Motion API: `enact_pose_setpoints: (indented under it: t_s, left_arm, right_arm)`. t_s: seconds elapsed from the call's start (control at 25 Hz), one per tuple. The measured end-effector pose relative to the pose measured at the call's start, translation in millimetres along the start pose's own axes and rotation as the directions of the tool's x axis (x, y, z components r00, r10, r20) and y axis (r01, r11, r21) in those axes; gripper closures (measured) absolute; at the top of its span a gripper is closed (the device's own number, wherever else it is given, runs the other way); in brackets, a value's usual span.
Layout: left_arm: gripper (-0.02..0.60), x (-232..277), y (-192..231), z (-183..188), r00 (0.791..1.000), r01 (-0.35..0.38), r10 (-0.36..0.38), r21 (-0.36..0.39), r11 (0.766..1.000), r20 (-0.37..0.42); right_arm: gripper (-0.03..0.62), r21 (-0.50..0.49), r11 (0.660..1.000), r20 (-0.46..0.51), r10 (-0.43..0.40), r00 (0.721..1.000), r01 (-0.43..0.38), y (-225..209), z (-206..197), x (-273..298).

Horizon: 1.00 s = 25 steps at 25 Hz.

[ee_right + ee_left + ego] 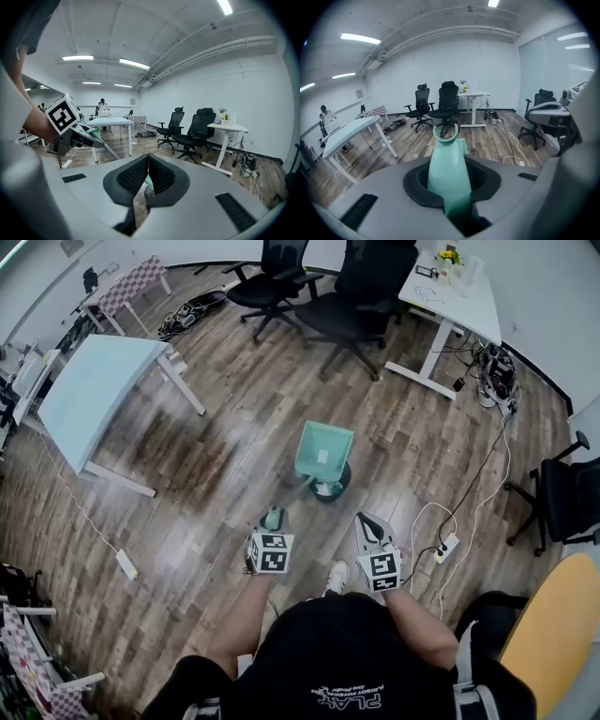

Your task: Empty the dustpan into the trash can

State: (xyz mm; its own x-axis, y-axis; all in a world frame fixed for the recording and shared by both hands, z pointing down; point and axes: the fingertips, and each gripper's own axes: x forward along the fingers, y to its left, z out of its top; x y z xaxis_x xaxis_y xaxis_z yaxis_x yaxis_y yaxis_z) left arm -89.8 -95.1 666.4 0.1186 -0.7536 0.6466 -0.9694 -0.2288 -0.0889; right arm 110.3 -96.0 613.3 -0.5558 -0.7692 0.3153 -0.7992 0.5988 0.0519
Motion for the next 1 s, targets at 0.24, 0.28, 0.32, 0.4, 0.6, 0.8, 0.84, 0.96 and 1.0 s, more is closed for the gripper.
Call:
enact_pose_setpoints:
  t_s: [0.24,0.28,0.32,0.4,0.6,0.8,0.84,0.96,1.0]
  left_arm:
    - [0.483,-4.0,29.6,11.7,0.996,-0.088,0.091,-0.090,0.992,0.028]
    - [0.483,-3.3,36.2,13.2,0.994,-0.106,0.109,-0.098,0.990,0.027]
    - [0.483,-2.9,42.7,14.1,0.992,-0.122,0.125,-0.106,0.987,0.022]
    - [0.483,-3.8,54.8,14.3,0.989,-0.146,0.148,-0.127,0.981,0.008]
    - [0.483,4.5,90.2,10.0,0.982,-0.188,0.187,-0.161,0.969,-0.021]
    - [0.483,26.1,122.7,-13.2,0.975,-0.215,0.197,-0.216,0.952,-0.103]
    - [0.483,30.4,128.5,-17.6,0.974,-0.217,0.194,-0.226,0.950,-0.117]
    - [0.483,45.3,144.0,-33.4,0.971,-0.218,0.184,-0.240,0.946,-0.155]
    - [0.483,50.4,146.3,-39.0,0.969,-0.216,0.178,-0.240,0.946,-0.171]
  right_arm:
    - [0.571,-0.027,0.997,0.029,0.068,0.997,-0.067,-1.1,11.9,32.1]
    - [0.571,-0.031,0.997,0.033,0.077,0.996,-0.076,-1.8,14.2,38.2]
    - [0.571,-0.031,0.996,0.035,0.083,0.996,-0.082,-2.7,16.1,43.7]
    - [0.571,-0.025,0.996,0.038,0.085,0.996,-0.084,-4.6,18.5,52.7]
    - [0.571,-0.017,0.995,0.028,0.095,0.995,-0.095,-2.7,24.8,79.8]
    - [0.571,-0.002,0.995,0.004,0.101,0.995,-0.101,5.1,28.7,108.7]
    - [0.571,-0.005,0.994,-0.001,0.105,0.994,-0.105,7.4,30.2,114.2]
    - [0.571,-0.012,0.994,-0.014,0.113,0.994,-0.113,15.2,32.7,132.0]
    - [0.571,-0.013,0.993,-0.021,0.114,0.993,-0.114,17.4,32.5,136.8]
